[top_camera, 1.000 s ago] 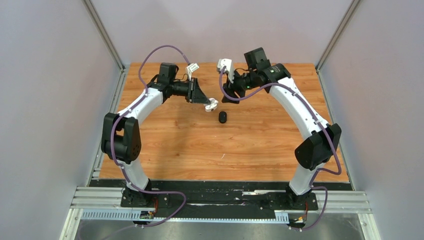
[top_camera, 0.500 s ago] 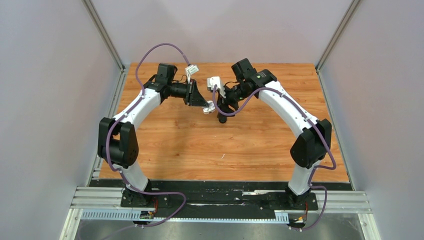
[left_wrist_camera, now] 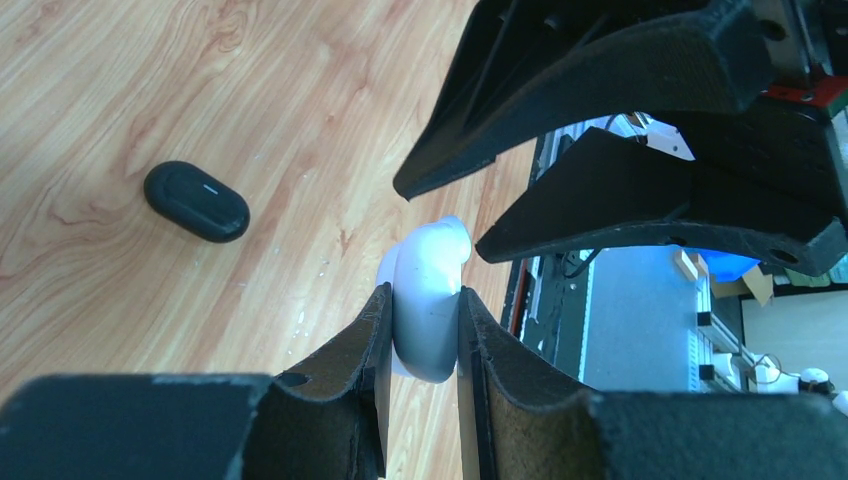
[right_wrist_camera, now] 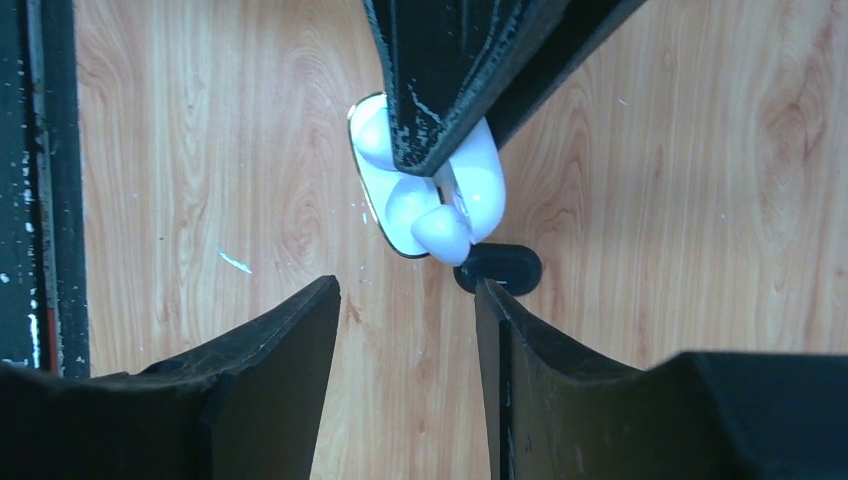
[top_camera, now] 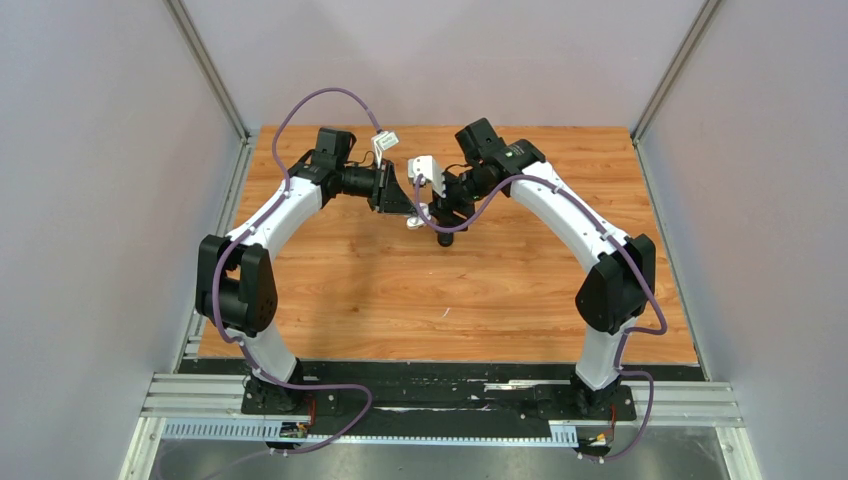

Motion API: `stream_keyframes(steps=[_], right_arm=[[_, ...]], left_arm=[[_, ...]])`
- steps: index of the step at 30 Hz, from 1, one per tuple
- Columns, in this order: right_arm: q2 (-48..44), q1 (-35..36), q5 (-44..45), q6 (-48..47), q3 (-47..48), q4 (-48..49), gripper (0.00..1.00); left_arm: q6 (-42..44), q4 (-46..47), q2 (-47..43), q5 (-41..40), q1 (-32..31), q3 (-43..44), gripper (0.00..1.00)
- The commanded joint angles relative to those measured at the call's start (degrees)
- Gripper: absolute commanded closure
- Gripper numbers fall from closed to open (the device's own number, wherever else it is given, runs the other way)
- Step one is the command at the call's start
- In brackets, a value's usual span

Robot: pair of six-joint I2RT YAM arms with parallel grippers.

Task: Insert the wireless bluetooth earbuds into the charging case
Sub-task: Adjust the earbud with the charging case.

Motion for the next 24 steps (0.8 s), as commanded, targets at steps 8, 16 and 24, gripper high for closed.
stream_keyframes(steps=[8,16,24], right_arm=[[0.1,3.4,3.7,1.4,3.6,5.0,0.47],[-1.8,6.1,6.2,1.2,0.9,5.7,0.50],[-1.4,6.7,12.1,4.0,0.8,6.2,0.51]], left_arm=[[-3.8,1.6,-1.6,-3.2,-0.4,0.4,1.00],[-8.9,2.9,-1.3,-9.8,-0.4,-0.6,1.00],[-10.6,2.8,-0.9,-13.8,-0.3,0.3,1.00]])
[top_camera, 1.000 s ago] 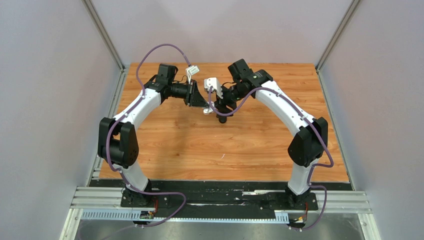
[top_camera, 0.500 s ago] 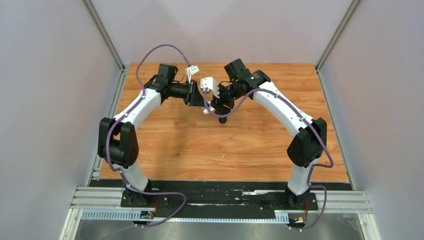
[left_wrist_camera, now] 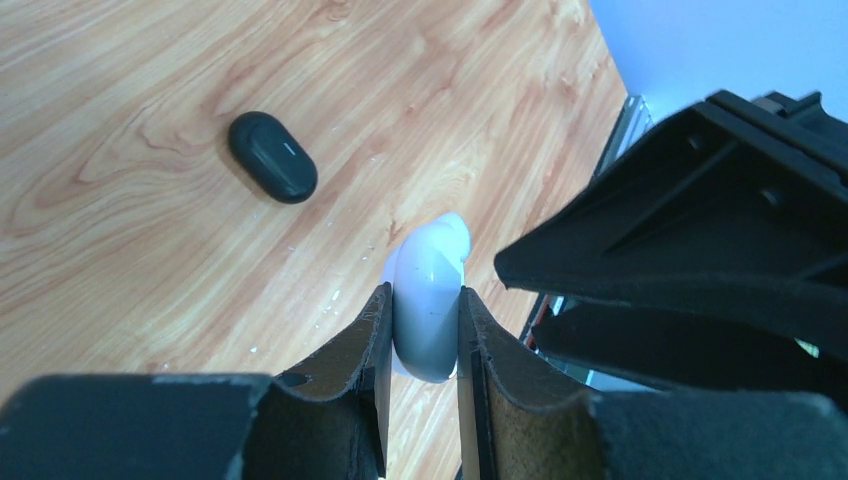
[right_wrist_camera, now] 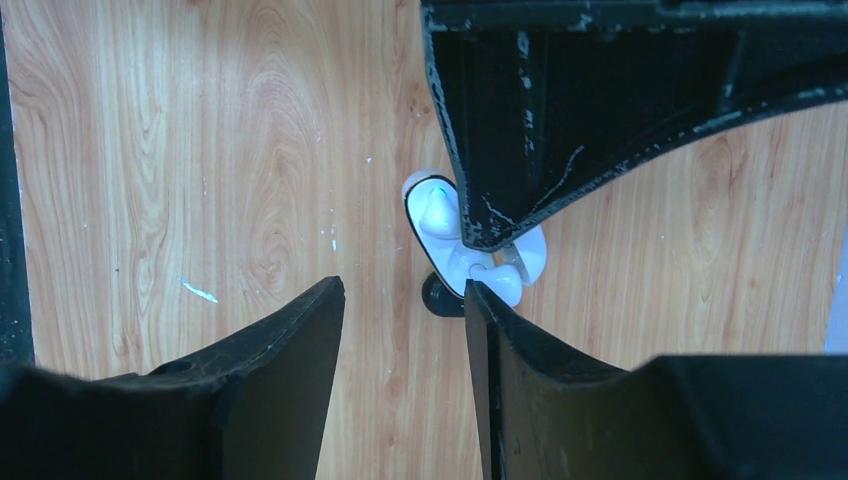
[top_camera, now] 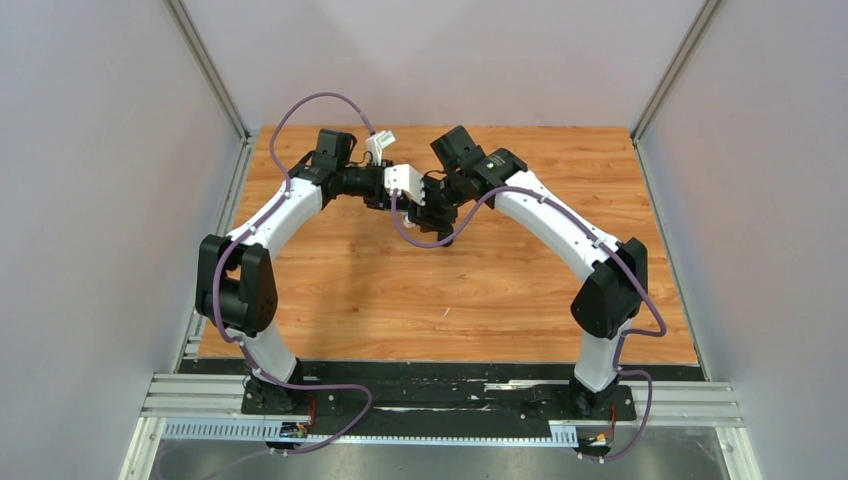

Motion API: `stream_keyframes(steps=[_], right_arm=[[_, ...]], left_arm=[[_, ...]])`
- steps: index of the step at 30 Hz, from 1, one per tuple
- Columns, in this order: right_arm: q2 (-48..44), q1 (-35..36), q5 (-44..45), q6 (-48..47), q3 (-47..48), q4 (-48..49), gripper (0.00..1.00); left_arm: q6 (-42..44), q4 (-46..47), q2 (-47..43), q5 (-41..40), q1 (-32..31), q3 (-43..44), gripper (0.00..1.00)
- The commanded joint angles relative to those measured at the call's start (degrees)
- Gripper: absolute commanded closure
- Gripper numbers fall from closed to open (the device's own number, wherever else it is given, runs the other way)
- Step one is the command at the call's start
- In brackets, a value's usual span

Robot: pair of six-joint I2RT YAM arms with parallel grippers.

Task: Insert the wireless bluetooth earbuds into the charging case
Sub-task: Adjust the earbud with the charging case.

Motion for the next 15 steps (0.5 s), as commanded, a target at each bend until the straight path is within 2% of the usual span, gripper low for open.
stream_keyframes(steps=[1,10,15], right_arm=[[-1.6,0.5,2.3,2.2,-0.3,1.9,0.51],[-3.0,0.5,4.0,1.8,-0.3,3.5,0.52],[-5.0,0.1,5.9,-0.9,-3.9,7.2,0.50]], left_arm=[[-1.8,2.3,-0.9,-3.0,-0.3,1.0,1.00],[-2.0,3.2,-0.2,-1.0,-0.3,1.2,1.00],[-1.3,4.0,-0.4,2.2,-0.3,1.0,1.00]])
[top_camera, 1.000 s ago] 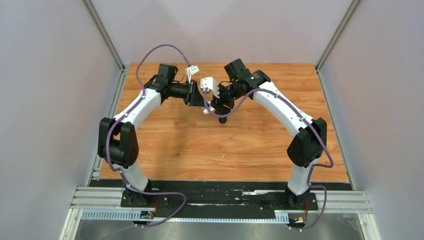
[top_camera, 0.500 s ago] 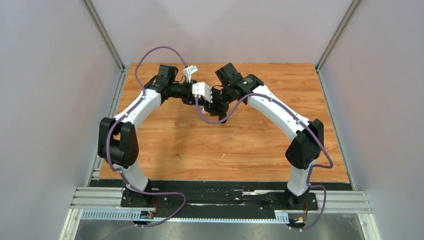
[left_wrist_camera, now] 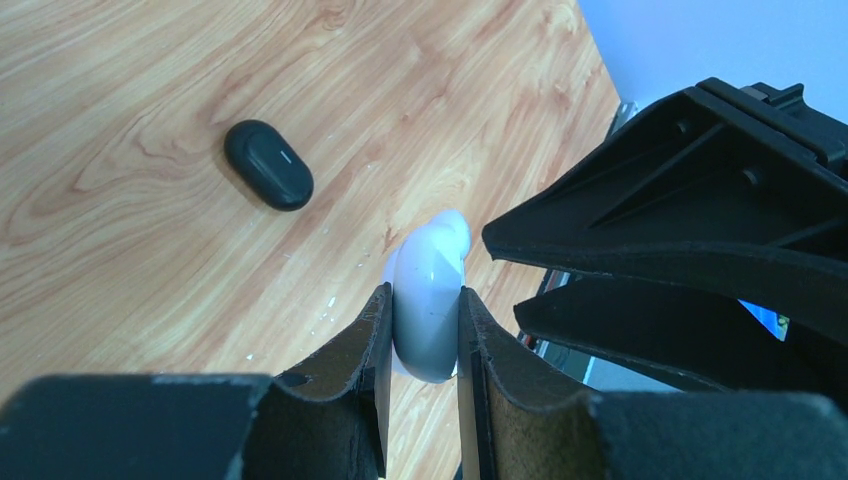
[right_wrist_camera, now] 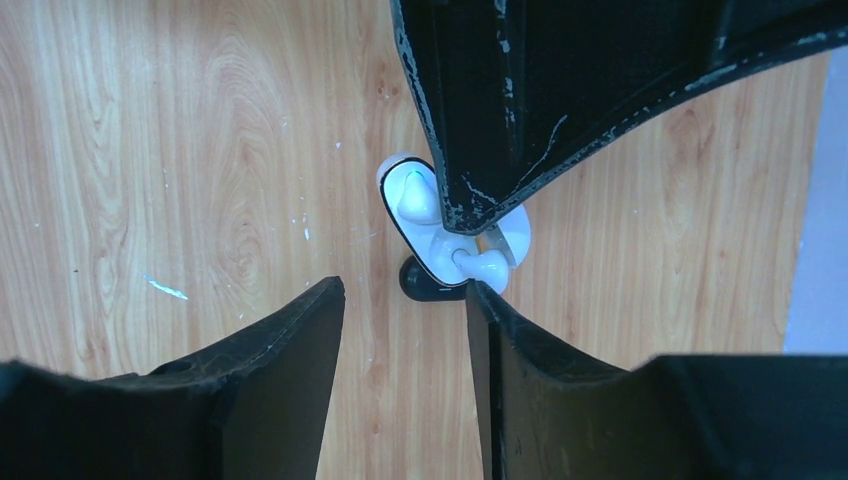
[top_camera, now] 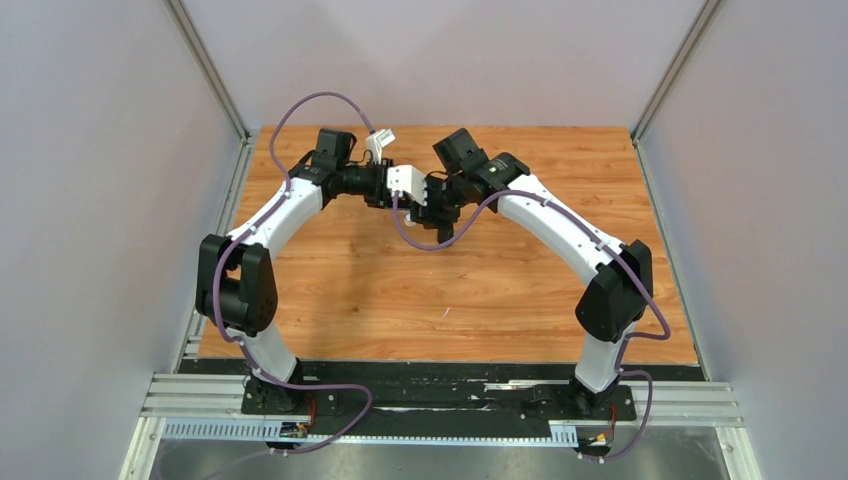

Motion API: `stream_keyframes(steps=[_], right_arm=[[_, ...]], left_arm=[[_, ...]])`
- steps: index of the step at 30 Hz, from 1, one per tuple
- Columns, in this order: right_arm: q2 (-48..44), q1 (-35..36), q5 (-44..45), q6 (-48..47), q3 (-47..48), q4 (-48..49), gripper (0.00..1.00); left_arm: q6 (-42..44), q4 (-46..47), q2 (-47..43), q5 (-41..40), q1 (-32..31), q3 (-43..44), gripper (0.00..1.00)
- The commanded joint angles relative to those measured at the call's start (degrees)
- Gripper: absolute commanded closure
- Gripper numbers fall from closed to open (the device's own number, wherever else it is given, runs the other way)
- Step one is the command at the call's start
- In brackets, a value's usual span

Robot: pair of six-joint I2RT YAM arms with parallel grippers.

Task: Insert the wireless bluetooth earbuds into the charging case
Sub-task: Adjust the earbud with the charging case.

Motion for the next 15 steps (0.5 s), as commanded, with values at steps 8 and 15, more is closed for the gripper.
stream_keyframes(steps=[8,15], right_arm=[[-1.4,-0.4,6.1,0.8,-0.3,4.2,0.51],[-0.5,-0.4,4.4,1.7,0.8,4.3,0.51]], left_arm=[[0.2,3.9,-1.6,3.8,-0.3,0.6,1.00],[0.0,4.0,-1.5,3.7,-0.4,0.6,1.00]])
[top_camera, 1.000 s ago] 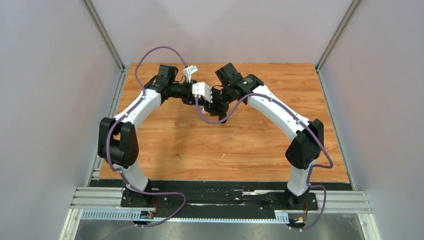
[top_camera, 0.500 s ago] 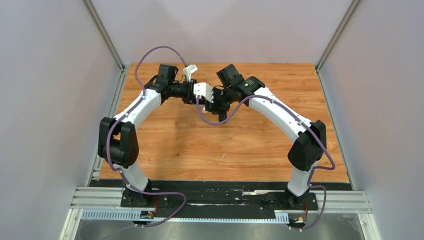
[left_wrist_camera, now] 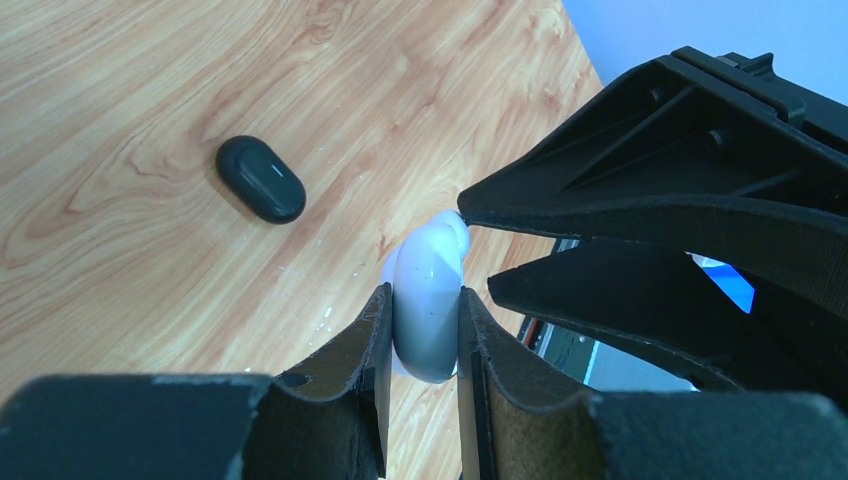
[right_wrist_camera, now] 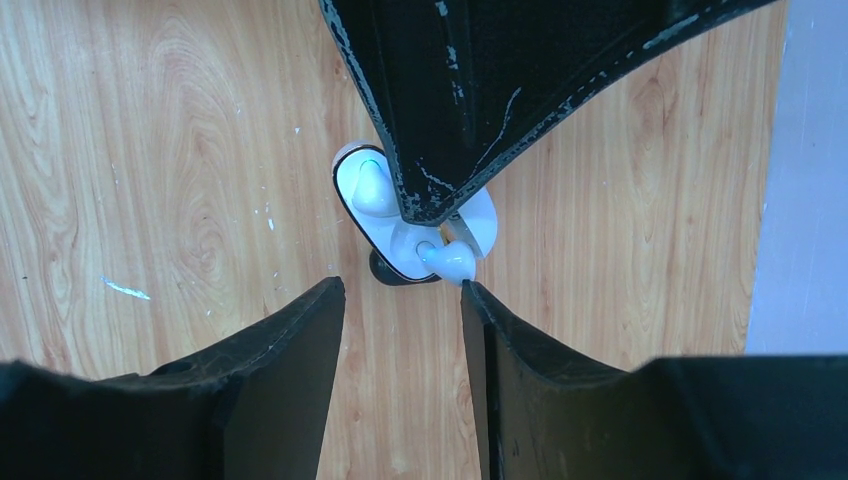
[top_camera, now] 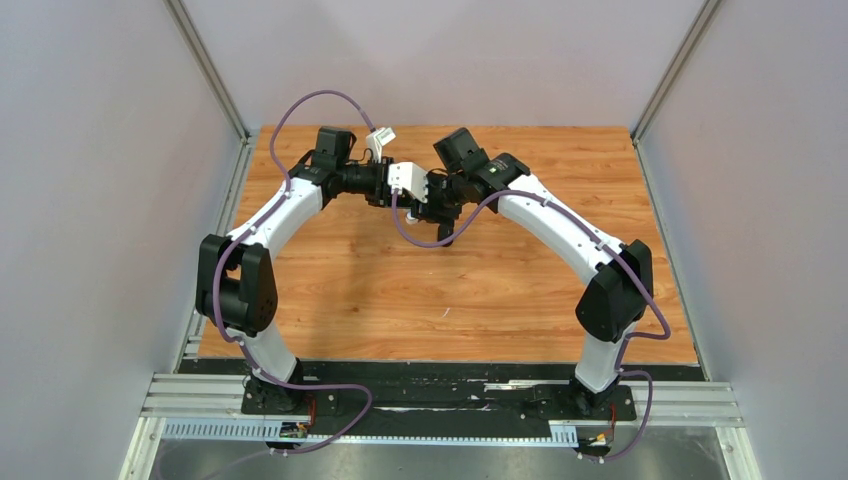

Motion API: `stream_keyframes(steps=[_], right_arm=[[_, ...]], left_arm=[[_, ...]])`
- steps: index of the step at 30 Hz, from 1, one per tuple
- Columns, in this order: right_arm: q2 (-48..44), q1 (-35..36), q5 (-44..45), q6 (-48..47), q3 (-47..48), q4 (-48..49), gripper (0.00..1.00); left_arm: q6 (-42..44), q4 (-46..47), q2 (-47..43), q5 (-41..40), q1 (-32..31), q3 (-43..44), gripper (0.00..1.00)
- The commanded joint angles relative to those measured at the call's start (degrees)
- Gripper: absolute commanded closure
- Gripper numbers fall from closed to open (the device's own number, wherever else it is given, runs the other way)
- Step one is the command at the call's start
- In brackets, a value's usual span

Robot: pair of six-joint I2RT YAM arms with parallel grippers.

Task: Insert the wireless bluetooth earbuds into the charging case
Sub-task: Adjust the earbud with the charging case.

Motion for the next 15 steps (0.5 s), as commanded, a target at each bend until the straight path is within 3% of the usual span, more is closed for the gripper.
stream_keyframes(steps=[1,9,15], right_arm=[[0.2,-0.1,-1.1,1.6,2.1,1.7,0.51],[-1.2,0.0,-8.9,1.6,1.3,0.6,0.52],[-1.0,0.0,-8.3,1.7,1.2,0.0,0.53]], left_arm=[[-0.1,2.0,-1.5,1.6,-0.3,0.6,1.00],[-0.6,2.4,-0.6,1.3,-0.3,1.0,1.00],[-0.6,2.6,-0.4,1.4,-0.3,1.1,1.00]])
